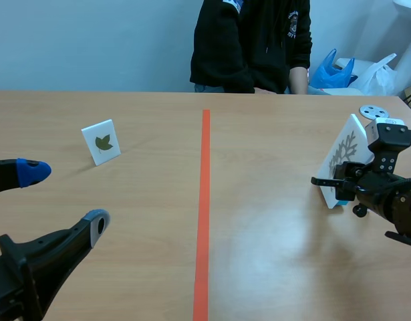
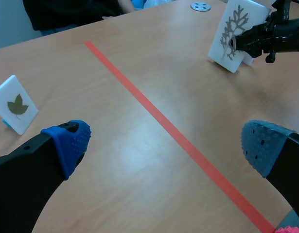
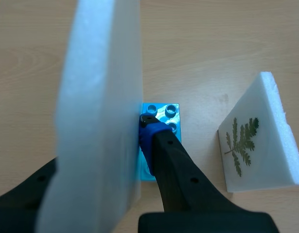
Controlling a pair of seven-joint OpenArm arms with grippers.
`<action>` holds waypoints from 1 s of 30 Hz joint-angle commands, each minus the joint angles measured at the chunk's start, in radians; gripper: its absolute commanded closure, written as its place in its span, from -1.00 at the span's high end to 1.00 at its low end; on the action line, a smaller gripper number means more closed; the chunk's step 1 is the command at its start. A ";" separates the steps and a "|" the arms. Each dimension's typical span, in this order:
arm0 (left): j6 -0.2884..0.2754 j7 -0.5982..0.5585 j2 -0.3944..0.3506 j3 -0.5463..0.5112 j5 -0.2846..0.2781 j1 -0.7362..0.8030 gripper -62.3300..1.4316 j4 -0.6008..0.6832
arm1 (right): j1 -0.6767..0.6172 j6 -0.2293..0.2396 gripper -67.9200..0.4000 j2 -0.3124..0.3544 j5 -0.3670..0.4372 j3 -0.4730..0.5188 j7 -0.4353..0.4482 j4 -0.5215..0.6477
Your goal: Sort the leaf by its shape. The table is split by an orange tape line. A compound leaf with several leaflets goes to the left side, a simple leaf with one blade goes to the right side. Return to the home posture when a red brick is placed on the table.
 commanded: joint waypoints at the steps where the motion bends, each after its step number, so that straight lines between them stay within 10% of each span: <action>1: -0.002 -0.010 0.005 -0.005 -0.006 0.000 1.00 0.010 | 0.017 0.003 -0.83 0.013 0.000 -0.001 0.014 0.029; 18: -0.002 -0.010 0.005 -0.005 -0.006 0.000 1.00 0.010 | -0.005 0.007 0.63 0.014 -0.023 -0.001 0.124 0.037; 30: -0.002 -0.010 0.005 -0.005 -0.006 0.000 1.00 0.010 | -0.037 0.007 0.70 0.016 -0.069 0.055 0.023 0.278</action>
